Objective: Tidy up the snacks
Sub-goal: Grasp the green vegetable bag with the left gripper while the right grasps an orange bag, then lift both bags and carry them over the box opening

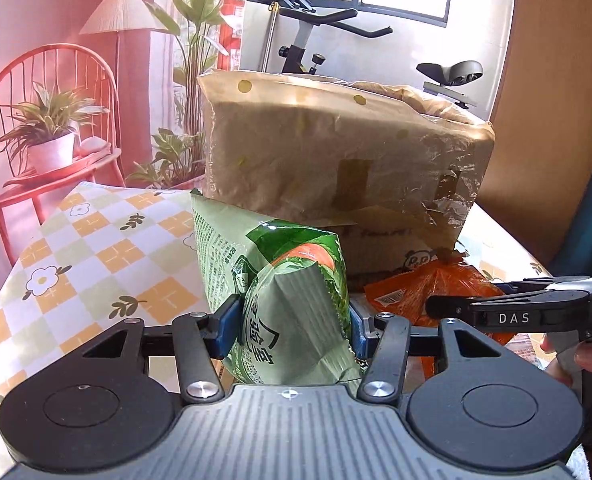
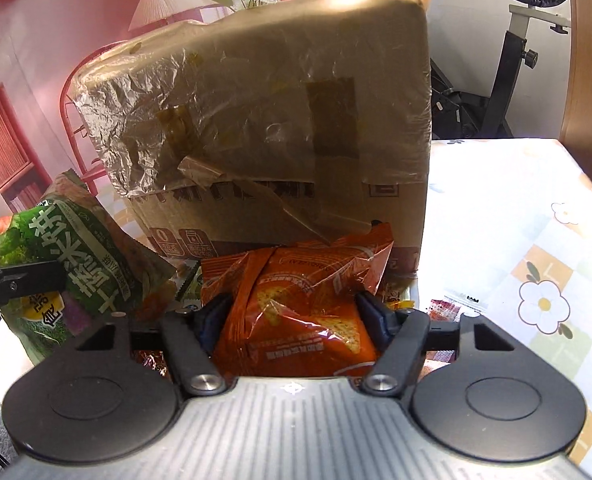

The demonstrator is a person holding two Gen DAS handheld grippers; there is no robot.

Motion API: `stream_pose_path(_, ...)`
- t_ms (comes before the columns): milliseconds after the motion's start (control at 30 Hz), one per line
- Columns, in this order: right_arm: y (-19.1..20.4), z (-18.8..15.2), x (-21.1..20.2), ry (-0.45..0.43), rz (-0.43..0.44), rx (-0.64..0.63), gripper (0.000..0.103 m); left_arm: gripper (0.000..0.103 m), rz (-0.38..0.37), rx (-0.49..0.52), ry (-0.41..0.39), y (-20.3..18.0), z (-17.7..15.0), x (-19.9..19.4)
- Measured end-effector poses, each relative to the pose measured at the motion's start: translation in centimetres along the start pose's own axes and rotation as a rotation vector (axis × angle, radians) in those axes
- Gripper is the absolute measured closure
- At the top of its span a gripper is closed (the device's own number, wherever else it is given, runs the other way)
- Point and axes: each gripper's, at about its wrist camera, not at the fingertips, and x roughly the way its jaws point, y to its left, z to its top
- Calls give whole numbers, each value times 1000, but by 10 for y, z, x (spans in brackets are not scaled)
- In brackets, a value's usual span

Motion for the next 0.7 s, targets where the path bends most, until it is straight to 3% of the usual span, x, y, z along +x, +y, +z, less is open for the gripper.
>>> stream_pose_path(367,20,-13,-34,-85,1,-47,34,48,29,23,-81,-6,-6,-35)
stream_pose_path(700,41,-2,-61,-176,34,-86,34,48,63,1,-182,-5,6,-71)
